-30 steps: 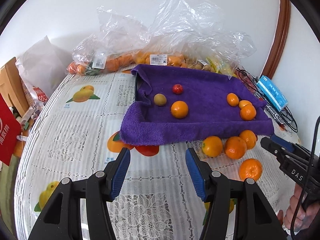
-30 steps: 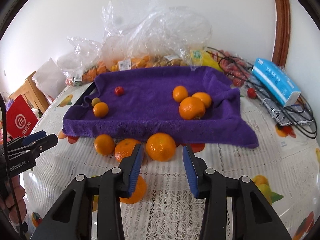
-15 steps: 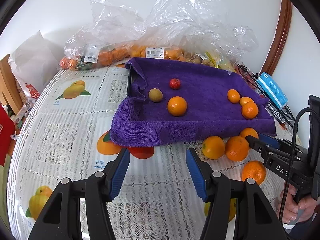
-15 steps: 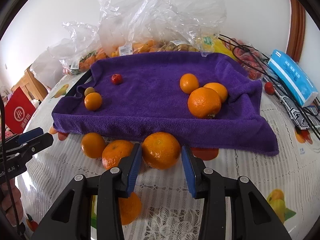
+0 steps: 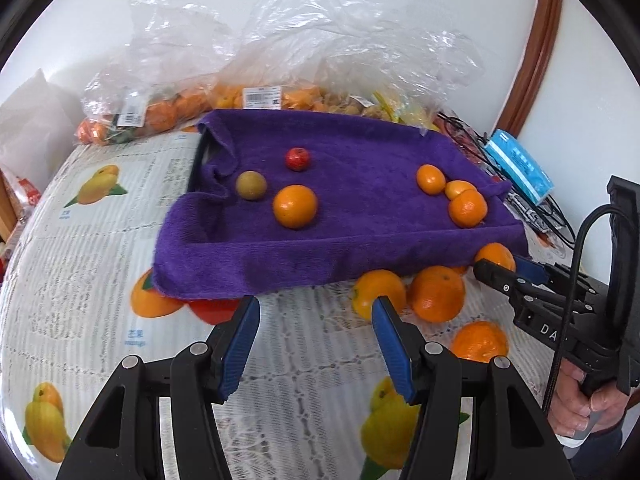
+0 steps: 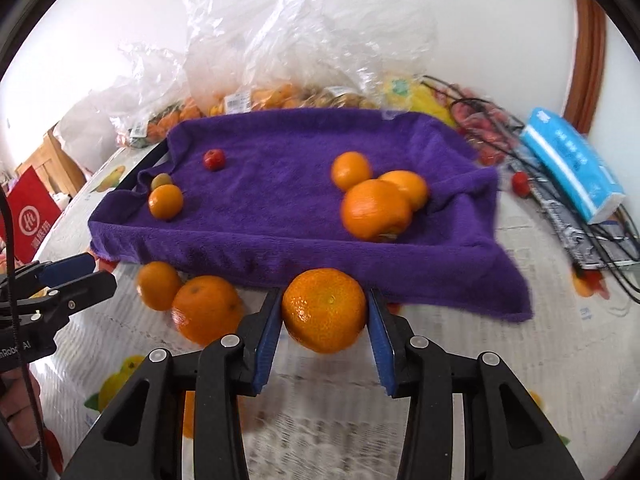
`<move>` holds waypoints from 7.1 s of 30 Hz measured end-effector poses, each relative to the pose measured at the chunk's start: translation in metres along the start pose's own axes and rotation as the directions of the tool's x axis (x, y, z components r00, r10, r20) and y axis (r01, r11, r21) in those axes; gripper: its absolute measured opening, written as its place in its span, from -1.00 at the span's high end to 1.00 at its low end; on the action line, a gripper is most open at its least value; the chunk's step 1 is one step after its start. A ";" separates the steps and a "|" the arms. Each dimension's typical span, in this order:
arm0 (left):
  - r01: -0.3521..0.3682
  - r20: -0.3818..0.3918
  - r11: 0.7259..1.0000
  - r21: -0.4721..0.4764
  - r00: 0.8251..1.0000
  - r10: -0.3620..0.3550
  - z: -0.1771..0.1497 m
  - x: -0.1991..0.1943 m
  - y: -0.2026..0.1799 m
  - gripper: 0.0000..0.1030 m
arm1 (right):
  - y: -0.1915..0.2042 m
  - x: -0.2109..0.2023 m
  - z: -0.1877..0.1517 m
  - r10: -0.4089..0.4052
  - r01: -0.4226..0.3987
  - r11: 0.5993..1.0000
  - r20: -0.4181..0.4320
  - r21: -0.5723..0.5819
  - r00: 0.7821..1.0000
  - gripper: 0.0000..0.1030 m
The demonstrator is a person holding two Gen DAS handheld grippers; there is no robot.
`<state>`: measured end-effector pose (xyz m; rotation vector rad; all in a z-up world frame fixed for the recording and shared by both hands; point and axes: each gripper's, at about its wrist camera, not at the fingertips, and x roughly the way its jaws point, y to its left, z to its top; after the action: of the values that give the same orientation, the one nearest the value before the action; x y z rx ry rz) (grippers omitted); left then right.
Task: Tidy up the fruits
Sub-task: 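Position the right tool around a large orange while the left tool reaches another orange, then close the right tool on its orange while the left tool closes on another orange, then carry the orange in the right tool over the towel while the left tool lowers its orange there, then move the left tool to a large orange beside the towel and grip it, then lower the left tool's orange onto the towel while the right tool lowers its orange beside it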
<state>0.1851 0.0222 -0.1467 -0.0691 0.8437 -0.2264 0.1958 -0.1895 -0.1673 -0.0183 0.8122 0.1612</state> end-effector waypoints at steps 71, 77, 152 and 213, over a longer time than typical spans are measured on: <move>-0.070 -0.002 0.997 0.045 0.998 0.070 -0.004 0.025 -0.020 0.33 | -0.011 0.004 -0.009 -0.016 0.016 1.000 0.011 0.018 1.000 0.19; -0.050 -0.018 0.999 0.004 0.999 0.050 -0.010 0.017 -0.015 0.33 | -0.006 -0.018 -0.016 -0.044 0.044 0.999 0.048 0.004 0.998 0.19; -0.012 0.178 0.995 -0.097 0.984 0.029 0.010 -0.008 0.018 0.42 | -0.033 -0.058 -0.008 0.032 -0.100 0.954 0.237 0.281 0.971 0.19; -0.026 0.079 0.991 -0.134 0.996 0.037 0.075 0.005 0.003 0.20 | -0.041 -0.036 0.059 -0.036 0.015 0.993 0.177 0.120 0.984 0.19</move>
<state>0.2447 0.0223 -0.1009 -0.1885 0.7775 -0.1361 0.2200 -0.2306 -0.1022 0.0966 0.6405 0.0884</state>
